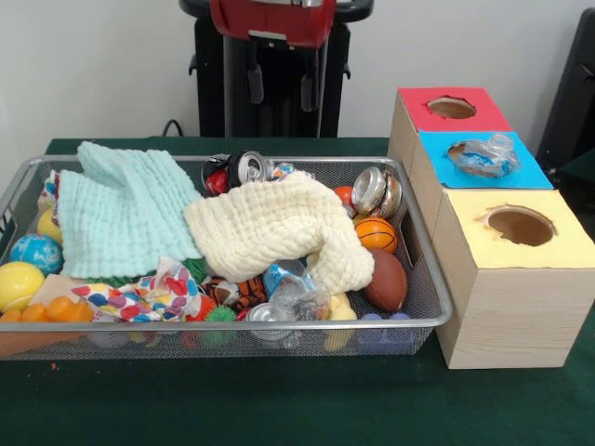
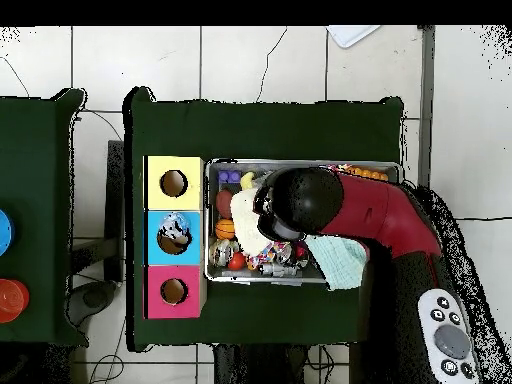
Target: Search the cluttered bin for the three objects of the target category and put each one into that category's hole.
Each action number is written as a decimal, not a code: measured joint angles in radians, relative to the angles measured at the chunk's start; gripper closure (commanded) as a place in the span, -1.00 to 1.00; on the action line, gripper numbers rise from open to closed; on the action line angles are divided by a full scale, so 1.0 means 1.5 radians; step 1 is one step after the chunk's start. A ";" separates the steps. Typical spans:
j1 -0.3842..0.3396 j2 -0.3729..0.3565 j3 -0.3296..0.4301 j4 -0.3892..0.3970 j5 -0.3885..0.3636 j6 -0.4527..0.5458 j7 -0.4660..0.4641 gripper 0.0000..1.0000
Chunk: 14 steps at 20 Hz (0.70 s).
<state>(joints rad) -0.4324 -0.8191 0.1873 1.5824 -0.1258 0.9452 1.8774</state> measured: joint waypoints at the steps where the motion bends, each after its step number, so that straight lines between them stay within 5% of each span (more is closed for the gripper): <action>1: 0.000 0.000 0.000 0.008 0.003 -0.010 0.000 -1.00; 7: 0.011 0.005 0.000 0.042 0.011 -0.039 0.000 -1.00; 14: 0.024 0.029 0.000 0.006 -0.017 -0.039 0.000 -1.00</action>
<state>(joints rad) -0.3961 -0.7755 0.1881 1.5921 -0.1516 0.8866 1.8774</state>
